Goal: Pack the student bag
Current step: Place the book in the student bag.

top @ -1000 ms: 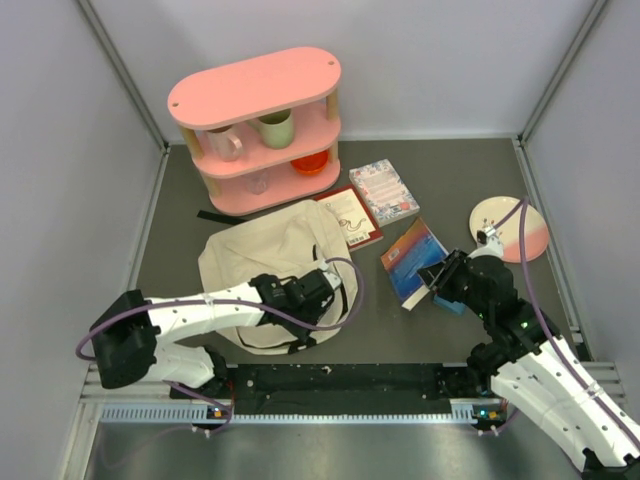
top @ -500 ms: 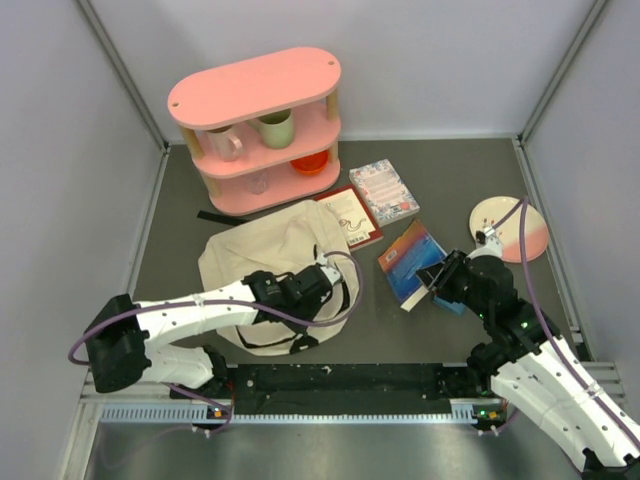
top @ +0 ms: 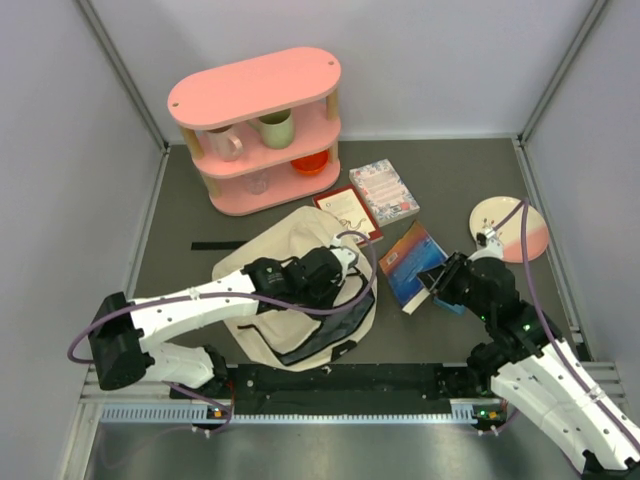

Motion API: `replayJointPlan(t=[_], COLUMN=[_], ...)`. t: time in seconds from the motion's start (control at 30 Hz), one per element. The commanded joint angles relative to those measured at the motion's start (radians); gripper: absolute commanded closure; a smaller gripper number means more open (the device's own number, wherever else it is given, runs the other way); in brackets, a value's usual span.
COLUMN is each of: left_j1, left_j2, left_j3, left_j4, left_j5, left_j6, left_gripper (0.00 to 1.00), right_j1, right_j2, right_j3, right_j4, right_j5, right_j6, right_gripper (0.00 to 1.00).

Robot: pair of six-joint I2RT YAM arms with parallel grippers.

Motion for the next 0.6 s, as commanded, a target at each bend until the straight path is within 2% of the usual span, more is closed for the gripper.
replayJointPlan(t=[0.0,0.07,0.23,0.4,0.57], left_j1=[0.013,0.027,0.079,0.101,0.110], left_j2=[0.008,-0.003,-0.024,-0.041,-0.013], left_j3=[0.055,0.070,0.134,0.208,0.292], left_j4=[0.000,-0.015,-0.017,0.059,0.060], left_j5=[-0.153,-0.239,-0.342,-0.405,-0.463], left_j6=[-0.062,-0.090,-0.119,-0.099,-0.067], left_gripper=[1.00,1.00,1.00,1.00,1.00], right_j1=[-0.005,-0.005,-0.005,-0.004,-0.005], right_j2=[-0.062,-0.099,-0.156,-0.158,-0.155], right_j3=[0.145,0.174,0.289,0.361,0.372], right_j4=[0.121,0.086,0.038,-0.005,-0.005], right_j5=[0.011,0.023,-0.012,-0.178,-0.357], right_j6=[-0.044,-0.065,-0.148,-0.113,-0.026], right_gripper=[1.00,1.00,1.00,1.00,1.00])
